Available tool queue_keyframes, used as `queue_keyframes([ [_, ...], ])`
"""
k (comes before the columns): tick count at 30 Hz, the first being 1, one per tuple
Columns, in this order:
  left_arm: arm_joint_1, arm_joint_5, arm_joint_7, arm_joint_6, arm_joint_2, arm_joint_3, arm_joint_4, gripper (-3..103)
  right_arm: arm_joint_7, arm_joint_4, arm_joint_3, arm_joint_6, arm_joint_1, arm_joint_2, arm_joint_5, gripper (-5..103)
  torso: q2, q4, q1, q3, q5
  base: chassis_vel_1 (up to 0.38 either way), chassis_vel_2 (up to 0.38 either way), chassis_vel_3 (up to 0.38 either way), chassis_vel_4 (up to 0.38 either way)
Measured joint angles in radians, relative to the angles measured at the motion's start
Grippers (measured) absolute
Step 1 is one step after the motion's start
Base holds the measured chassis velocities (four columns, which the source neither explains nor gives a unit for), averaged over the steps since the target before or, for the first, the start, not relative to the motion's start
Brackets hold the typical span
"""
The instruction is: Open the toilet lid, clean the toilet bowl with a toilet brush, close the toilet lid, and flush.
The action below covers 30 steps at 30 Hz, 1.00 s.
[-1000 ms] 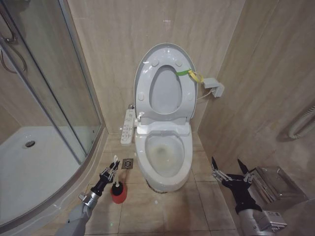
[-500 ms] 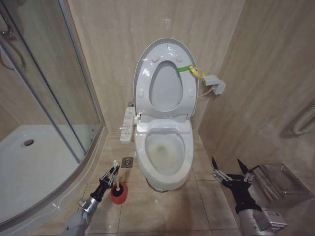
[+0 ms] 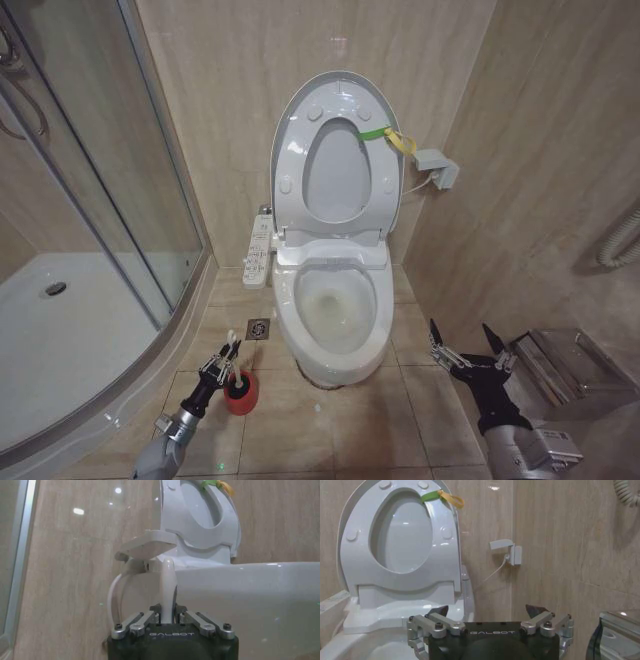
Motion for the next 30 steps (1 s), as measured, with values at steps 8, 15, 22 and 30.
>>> queue_keyframes([
  [8, 0.035, -0.007, -0.042, 0.01, 0.001, 0.008, -0.077, 18, 0.0, 0.0, 0.0, 0.0, 0.0, 0.0, 0.0, 100, 0.002, -0.0001, 0.002, 0.002, -0.0009, 0.0, 0.0, 0.0, 0.0],
  [15, 0.068, -0.001, -0.058, 0.011, -0.004, 0.005, -0.132, 18, 0.0, 0.0, 0.0, 0.0, 0.0, 0.0, 0.0, 100, 0.005, -0.0001, 0.002, 0.003, -0.0005, 0.0, 0.0, 0.0, 0.0],
  [22, 0.092, 0.023, -0.055, 0.009, -0.002, -0.003, -0.12, 18, 0.0, 0.0, 0.0, 0.0, 0.0, 0.0, 0.0, 100, 0.007, 0.0, 0.003, 0.005, -0.0003, 0.0, 0.0, 0.0, 0.0],
  [30, 0.118, 0.039, -0.051, 0.005, 0.008, -0.016, -0.109, 18, 0.0, 0.0, 0.0, 0.0, 0.0, 0.0, 0.0, 100, 0.009, -0.0001, 0.003, 0.005, 0.0004, 0.0, 0.0, 0.0, 0.0],
])
